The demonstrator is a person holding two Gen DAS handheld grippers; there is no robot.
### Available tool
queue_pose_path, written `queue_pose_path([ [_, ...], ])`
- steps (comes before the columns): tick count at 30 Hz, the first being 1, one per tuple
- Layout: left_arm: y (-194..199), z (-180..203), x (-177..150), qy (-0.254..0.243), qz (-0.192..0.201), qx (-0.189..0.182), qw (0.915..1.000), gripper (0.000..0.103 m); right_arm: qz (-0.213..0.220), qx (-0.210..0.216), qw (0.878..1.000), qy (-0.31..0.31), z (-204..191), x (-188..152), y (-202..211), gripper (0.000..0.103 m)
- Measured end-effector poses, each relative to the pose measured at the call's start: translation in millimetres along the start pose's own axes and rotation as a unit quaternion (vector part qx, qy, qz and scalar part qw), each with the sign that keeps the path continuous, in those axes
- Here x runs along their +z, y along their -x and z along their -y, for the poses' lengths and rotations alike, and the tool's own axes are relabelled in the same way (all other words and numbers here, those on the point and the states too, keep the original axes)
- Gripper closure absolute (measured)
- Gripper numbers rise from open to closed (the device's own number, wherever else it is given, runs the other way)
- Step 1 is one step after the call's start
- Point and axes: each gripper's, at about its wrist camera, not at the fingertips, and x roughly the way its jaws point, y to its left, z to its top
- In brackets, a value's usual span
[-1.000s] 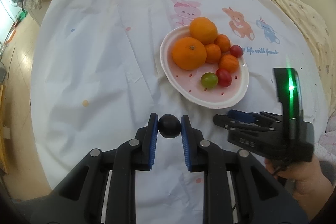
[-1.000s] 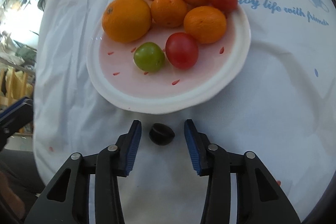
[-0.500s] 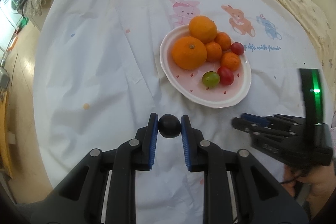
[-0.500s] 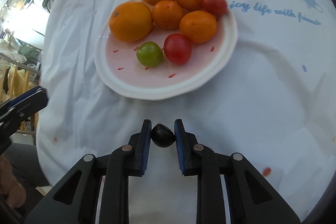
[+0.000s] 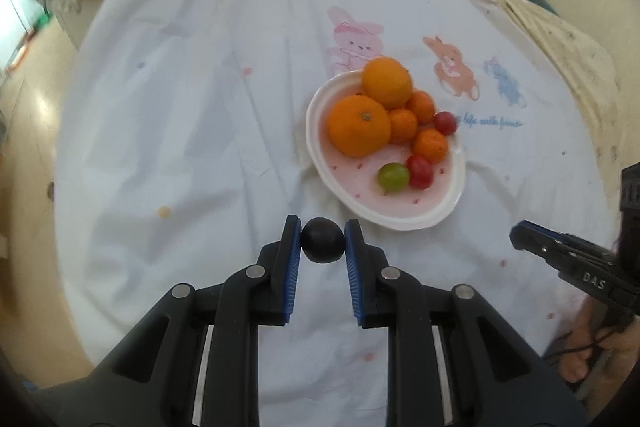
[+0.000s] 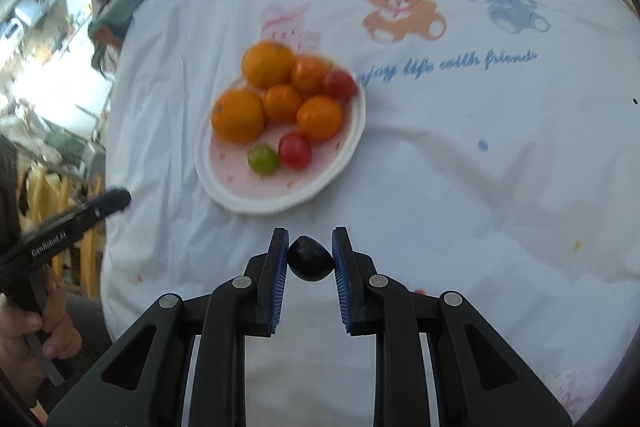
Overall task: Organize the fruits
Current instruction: 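Lower both black grapes onto the plate beside the tomatoes with both tools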
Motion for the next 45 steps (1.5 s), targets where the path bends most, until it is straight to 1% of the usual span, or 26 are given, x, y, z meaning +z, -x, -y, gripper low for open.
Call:
queue_pose_path([
  [5, 0.1, 15.7, 16.8, -0.033, 0.018, 0.005, 0.9993, 0.085, 0.02, 0.023, 0.999, -0.01, -1.6, 20.5, -3.1, 0.079],
  [8, -9.9, 24.4, 27.1, -0.049, 0.017, 0.008, 0.9986, 0.085, 0.026, 0.026, 0.999, 0.003, -8.6, 32.7, -9.2, 0.079],
  [11, -22.8, 31.3, 36.8, -0.054, 0.004, 0.003, 0.9985, 0.085, 0.028, 0.025, 0.999, 0.016, -12.3, 45.0, -17.3, 0.079],
  [12, -27.4, 34.0, 40.8, -0.053, 0.0, -0.004, 0.9986, 0.085, 0.027, 0.024, 0.999, 0.017, -11.9, 48.0, -20.3, 0.079],
  [14, -34.4, 40.0, 45.1, -0.06, -0.003, -0.006, 0.9982, 0.085, 0.023, 0.026, 0.999, 0.017, -10.0, 57.3, -30.0, 0.079],
  [19, -65.8, 52.8, 48.7, -0.08, -0.02, 0.01, 0.9966, 0.085, 0.003, 0.024, 1.0, 0.004, -2.0, 70.3, -56.1, 0.079],
  [21, -76.4, 55.5, 48.6, -0.084, -0.028, 0.01, 0.996, 0.085, -0.006, 0.02, 1.0, 0.006, -1.1, 74.0, -66.9, 0.079],
  [29, -104.2, 59.3, 42.2, -0.087, -0.061, 0.012, 0.9943, 0.084, -0.029, 0.017, 0.999, -0.001, 2.8, 75.0, -88.6, 0.079],
  [32, -109.8, 56.8, 40.8, -0.085, -0.07, 0.019, 0.9938, 0.084, -0.041, 0.004, 0.999, -0.004, 4.1, 72.6, -92.5, 0.079],
  [34, -110.4, 55.6, 39.9, -0.088, -0.069, 0.027, 0.9934, 0.084, -0.053, -0.017, 0.998, -0.003, 5.5, 69.0, -96.1, 0.079],
  [38, -112.3, 53.5, 41.2, -0.085, -0.072, 0.026, 0.9934, 0.084, -0.054, -0.017, 0.998, -0.001, 7.8, 68.2, -98.3, 0.079],
  [40, -112.8, 52.9, 41.5, -0.085, -0.072, 0.031, 0.9933, 0.084, -0.054, -0.018, 0.998, -0.002, 8.2, 68.5, -99.3, 0.079],
  [43, -113.5, 52.2, 41.2, -0.082, -0.07, 0.037, 0.9935, 0.084, -0.063, -0.009, 0.998, 0.001, 7.7, 67.5, -100.7, 0.078],
  [45, -114.2, 51.7, 40.8, -0.08, -0.073, 0.034, 0.9935, 0.084, -0.059, -0.018, 0.998, 0.006, 5.3, 68.0, -100.6, 0.078],
])
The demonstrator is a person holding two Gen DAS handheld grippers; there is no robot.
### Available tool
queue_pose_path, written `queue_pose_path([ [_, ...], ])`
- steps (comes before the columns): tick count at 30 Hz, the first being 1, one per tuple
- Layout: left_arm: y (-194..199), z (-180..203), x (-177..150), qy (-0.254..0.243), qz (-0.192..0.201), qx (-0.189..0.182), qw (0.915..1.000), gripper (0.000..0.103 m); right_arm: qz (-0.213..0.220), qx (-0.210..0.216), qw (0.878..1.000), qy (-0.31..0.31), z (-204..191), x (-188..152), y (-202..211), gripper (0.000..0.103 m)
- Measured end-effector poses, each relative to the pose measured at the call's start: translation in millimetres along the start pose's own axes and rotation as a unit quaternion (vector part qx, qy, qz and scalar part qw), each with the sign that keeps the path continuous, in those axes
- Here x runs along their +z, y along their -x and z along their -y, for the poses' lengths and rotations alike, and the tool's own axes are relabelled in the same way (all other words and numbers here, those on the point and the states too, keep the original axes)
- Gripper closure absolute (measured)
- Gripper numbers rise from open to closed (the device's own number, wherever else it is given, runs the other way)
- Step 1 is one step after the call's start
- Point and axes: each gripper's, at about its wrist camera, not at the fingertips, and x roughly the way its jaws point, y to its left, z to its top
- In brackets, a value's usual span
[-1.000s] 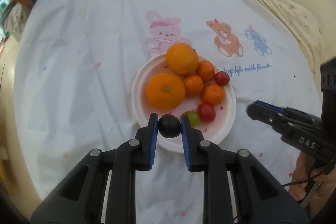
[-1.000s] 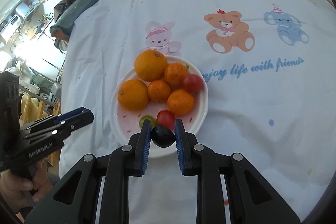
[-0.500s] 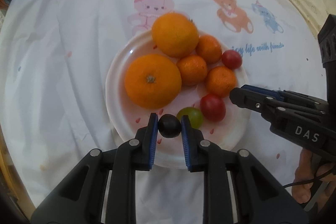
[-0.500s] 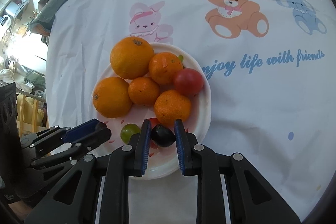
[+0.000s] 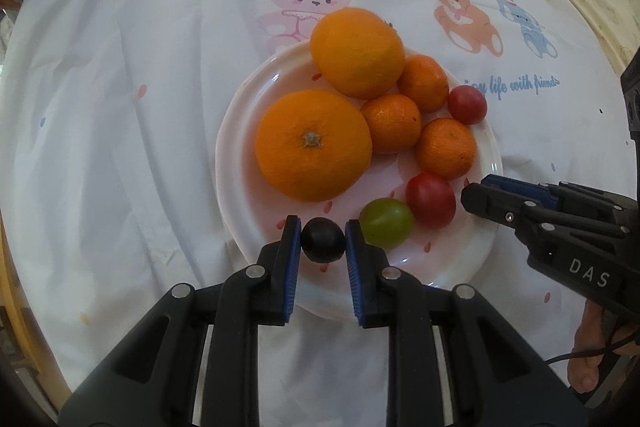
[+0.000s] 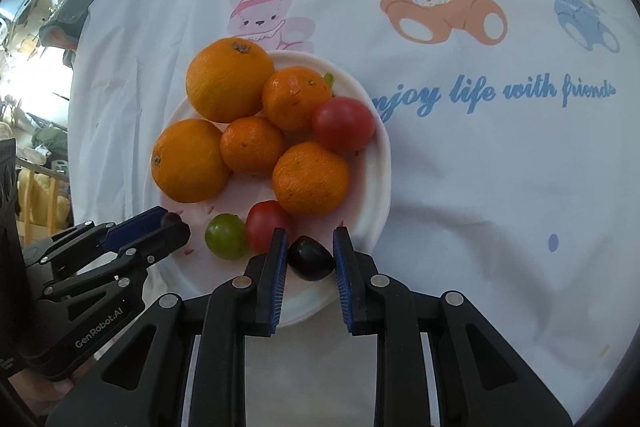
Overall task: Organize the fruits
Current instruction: 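Lower both black grapes onto the plate beside the tomatoes with both tools, then open both tools and pull them back from the plate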
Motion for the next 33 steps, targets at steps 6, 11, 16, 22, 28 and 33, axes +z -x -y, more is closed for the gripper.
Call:
queue_pose_path([
  [6, 1.5, 2.1, -2.3, 0.008, -0.006, -0.008, 0.9999, 0.038, 0.013, 0.02, 1.0, -0.008, -1.4, 1.2, 5.9, 0.074],
  [11, 14.6, 4.0, -7.1, 0.015, 0.007, 0.003, 0.9999, 0.016, 0.042, 0.016, 0.999, -0.012, -1.2, -0.3, 21.5, 0.029],
  [16, 48.7, 2.1, -16.3, 0.017, 0.05, 0.035, 0.998, 0.016, 0.069, 0.014, 0.998, 0.0, -2.9, -10.4, 52.6, 0.026],
  [22, 103.5, -2.3, -33.7, 0.006, 0.123, 0.059, 0.9906, 0.016, 0.108, 0.007, 0.994, 0.005, -10.8, -39.2, 95.1, 0.017],
  [28, 151.6, -20.6, -66.7, 0.027, 0.184, 0.044, 0.9816, 0.0, 0.144, -0.001, 0.99, -0.005, -17.9, -82.7, 126.3, 0.003],
  [33, 167.1, -25.6, -101.9, 0.041, 0.205, 0.026, 0.9776, 0.0, 0.197, -0.022, 0.98, 0.015, -35.3, -116.8, 149.4, 0.001],
])
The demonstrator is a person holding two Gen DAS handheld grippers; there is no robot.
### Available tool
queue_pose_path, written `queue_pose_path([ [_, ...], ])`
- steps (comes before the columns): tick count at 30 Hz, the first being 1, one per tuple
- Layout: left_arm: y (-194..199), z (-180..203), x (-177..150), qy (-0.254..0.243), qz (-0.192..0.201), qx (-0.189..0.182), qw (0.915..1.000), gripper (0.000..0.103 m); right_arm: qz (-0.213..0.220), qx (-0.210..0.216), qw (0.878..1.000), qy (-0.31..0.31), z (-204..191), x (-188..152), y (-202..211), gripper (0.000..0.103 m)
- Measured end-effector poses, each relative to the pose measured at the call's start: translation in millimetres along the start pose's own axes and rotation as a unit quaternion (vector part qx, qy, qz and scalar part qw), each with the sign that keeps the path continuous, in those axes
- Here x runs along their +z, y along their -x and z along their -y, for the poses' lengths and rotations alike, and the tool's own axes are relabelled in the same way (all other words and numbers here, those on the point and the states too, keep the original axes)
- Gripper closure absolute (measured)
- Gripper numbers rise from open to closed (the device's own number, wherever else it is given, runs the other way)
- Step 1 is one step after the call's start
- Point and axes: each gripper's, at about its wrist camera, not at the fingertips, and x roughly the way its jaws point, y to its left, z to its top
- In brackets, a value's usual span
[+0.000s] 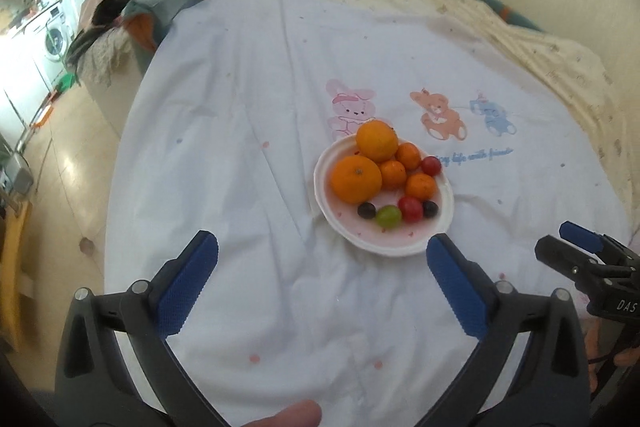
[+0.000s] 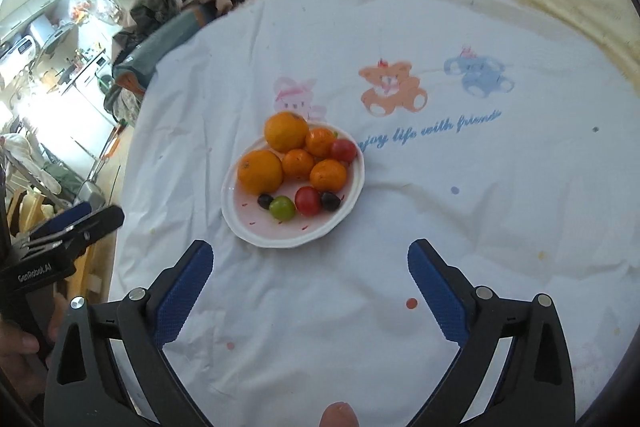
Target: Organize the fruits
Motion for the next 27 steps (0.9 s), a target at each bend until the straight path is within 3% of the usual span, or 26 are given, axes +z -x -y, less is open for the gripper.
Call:
queue_pose_path([
  [5, 18.0, 12.0, -25.7, -0.036, 0.039, 0.017, 0.9985, 0.0, 0.066, -0.023, 0.997, 0.014, -13.2, -17.1, 24.3, 0.0],
  [9, 24.3, 12.9, -32.1, -0.031, 0.058, 0.008, 0.9978, 0.0, 0.088, -0.037, 0.995, 0.019, -20.8, -25.9, 29.4, 0.0],
  [15, 14.1, -0.8, -32.7, 0.013, 0.055, 0.0, 0.9984, 0.0, 0.097, -0.063, 0.992, 0.042, -29.4, -27.1, 19.1, 0.0],
  [20, 10.3, 0.9, -36.0, -0.013, 0.067, 0.014, 0.9976, 0.0, 0.106, -0.068, 0.991, 0.048, -32.4, -24.3, 9.6, 0.0],
  [27, -1.3, -2.9, -32.6, 0.005, 0.046, 0.001, 0.9989, 0.0, 0.101, -0.071, 0.992, 0.04, -29.3, -24.4, 4.3, 0.0],
])
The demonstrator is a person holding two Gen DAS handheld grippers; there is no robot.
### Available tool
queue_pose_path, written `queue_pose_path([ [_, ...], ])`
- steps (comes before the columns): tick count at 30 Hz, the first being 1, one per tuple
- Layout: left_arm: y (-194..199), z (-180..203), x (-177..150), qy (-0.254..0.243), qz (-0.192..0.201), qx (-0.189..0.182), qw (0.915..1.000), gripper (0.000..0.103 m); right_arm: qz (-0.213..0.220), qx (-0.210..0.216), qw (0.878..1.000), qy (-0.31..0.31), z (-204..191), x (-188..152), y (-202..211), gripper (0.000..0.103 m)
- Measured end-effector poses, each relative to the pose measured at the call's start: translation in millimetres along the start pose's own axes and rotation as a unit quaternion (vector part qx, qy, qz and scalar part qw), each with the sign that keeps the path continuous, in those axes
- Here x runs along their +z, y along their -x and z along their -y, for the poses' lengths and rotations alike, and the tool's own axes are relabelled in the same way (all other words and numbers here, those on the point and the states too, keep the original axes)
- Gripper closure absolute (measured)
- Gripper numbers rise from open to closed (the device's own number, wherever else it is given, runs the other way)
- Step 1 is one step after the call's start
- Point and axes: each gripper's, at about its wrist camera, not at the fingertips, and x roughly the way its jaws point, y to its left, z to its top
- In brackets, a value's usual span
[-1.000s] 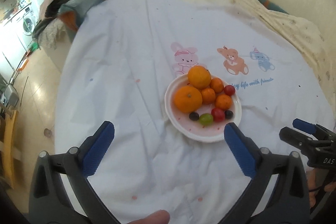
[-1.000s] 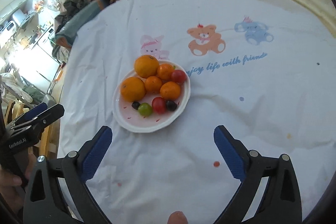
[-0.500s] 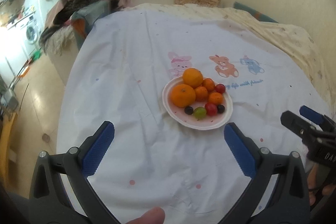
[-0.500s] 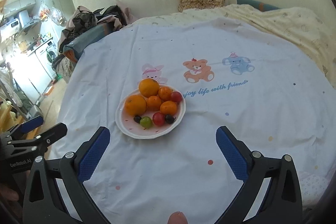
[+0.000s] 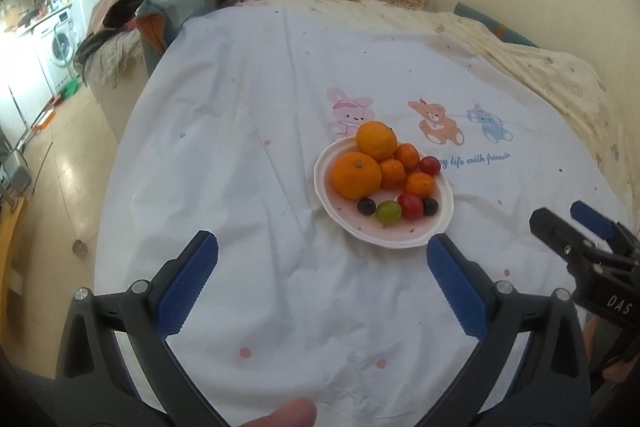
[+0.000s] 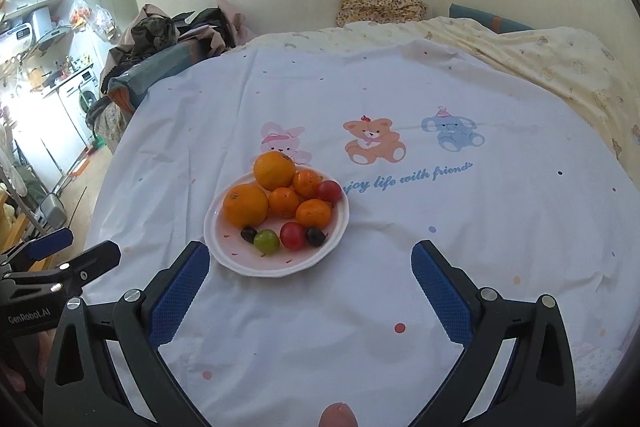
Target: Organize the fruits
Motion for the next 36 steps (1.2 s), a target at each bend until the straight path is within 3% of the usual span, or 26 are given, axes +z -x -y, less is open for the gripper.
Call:
queue_pose_path([
  [36, 4.4, 4.7, -1.0, 0.0, 0.005, 0.009, 0.9999, 0.0, -0.002, -0.003, 1.0, 0.004, 1.0, 2.2, 0.8, 0.0],
])
